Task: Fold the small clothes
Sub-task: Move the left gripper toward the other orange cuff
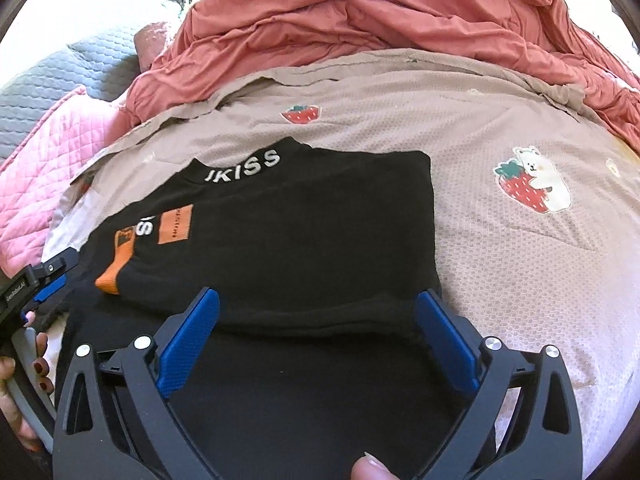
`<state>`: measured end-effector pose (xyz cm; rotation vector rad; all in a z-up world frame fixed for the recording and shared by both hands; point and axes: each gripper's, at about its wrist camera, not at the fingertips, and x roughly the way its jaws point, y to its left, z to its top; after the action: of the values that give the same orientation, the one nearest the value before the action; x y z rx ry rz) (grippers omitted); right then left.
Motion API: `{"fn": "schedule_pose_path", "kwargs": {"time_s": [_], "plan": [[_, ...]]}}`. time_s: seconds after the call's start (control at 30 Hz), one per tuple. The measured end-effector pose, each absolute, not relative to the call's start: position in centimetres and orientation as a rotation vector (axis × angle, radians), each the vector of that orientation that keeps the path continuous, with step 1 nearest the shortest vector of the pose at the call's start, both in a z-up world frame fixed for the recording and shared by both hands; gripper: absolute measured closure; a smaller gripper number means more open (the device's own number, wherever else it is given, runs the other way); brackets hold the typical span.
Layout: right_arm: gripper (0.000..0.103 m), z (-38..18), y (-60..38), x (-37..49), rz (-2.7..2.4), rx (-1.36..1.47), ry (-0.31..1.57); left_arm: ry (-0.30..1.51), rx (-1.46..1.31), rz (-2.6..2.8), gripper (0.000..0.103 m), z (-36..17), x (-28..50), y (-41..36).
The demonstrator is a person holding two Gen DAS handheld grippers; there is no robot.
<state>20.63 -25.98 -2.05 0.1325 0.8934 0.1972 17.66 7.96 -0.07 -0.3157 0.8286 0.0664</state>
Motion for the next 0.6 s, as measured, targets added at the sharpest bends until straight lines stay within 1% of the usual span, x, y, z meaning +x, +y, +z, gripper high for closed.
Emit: {"fn": "schedule_pose_path", "kwargs": {"time_s": [0.33,0.6], "plan": [[0.005,0.8,-24.6,19.0,0.262,0.128,0.837,0.783,-0.276,0.144,0.01,1.0,13.8,10.4],[0.005,2.5,-21.5,17.6,0.346,0.099,0.808,0.763,-0.27,0.192,0.01,1.1,10.1,13.4]]}}
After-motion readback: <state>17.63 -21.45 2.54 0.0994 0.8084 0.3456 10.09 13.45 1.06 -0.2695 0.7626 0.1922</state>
